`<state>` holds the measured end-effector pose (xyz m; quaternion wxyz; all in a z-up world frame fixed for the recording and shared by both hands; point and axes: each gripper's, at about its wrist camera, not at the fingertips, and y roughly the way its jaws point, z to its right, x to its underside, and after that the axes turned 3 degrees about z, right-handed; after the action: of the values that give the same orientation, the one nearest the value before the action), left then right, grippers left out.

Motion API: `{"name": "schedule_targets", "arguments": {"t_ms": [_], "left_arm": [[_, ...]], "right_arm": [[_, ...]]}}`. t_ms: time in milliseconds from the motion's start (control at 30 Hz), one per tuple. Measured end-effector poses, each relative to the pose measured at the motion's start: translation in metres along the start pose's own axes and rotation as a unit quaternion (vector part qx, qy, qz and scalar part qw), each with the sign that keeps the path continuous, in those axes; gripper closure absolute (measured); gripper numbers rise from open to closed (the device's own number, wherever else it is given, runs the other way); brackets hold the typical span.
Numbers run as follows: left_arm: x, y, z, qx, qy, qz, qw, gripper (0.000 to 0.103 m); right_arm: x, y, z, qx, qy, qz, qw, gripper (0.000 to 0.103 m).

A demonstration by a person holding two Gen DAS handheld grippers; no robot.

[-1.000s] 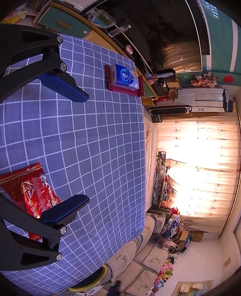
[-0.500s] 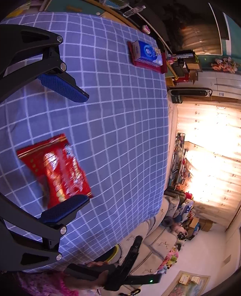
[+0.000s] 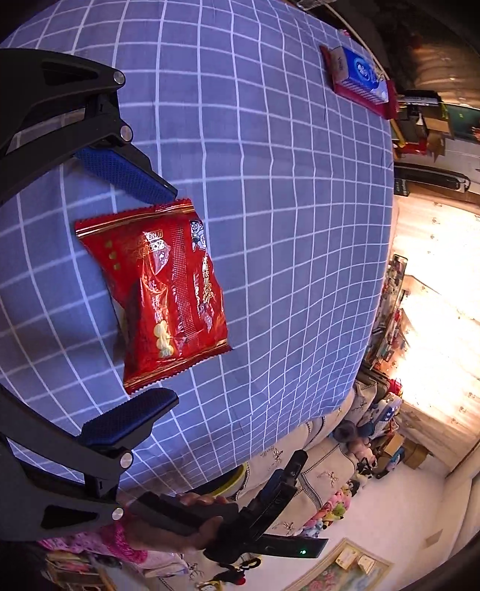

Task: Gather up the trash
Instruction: 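Reach to the red snack bag and grasp it with the left tool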

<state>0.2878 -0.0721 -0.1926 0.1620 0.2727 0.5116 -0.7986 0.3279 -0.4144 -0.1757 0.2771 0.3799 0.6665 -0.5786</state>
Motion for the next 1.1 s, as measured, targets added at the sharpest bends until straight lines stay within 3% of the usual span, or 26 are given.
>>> {"name": "schedule_targets", "arguments": {"t_ms": [267, 567, 933, 1100], "left_arm": [[-0.014, 0.017, 0.035, -0.062, 0.004, -0.048, 0.9969, 0.005], [-0.020, 0.037, 0.064, -0.127, 0.023, -0.074, 0.9888, 0.005], [-0.020, 0.075, 0.103, -0.178, 0.090, -0.099, 0.9749, 0.004], [-0.021, 0.080, 0.108, -0.173, 0.091, -0.092, 0.9764, 0.005]], "right_arm": [[0.003, 0.010, 0.004, -0.015, 0.016, -0.024, 0.999, 0.017], [0.005, 0.012, 0.004, -0.027, 0.024, -0.036, 0.999, 0.017], [0.005, 0.013, 0.008, -0.033, 0.034, -0.046, 0.998, 0.017], [0.006, 0.013, 0.008, -0.034, 0.034, -0.048, 0.998, 0.017]]}}
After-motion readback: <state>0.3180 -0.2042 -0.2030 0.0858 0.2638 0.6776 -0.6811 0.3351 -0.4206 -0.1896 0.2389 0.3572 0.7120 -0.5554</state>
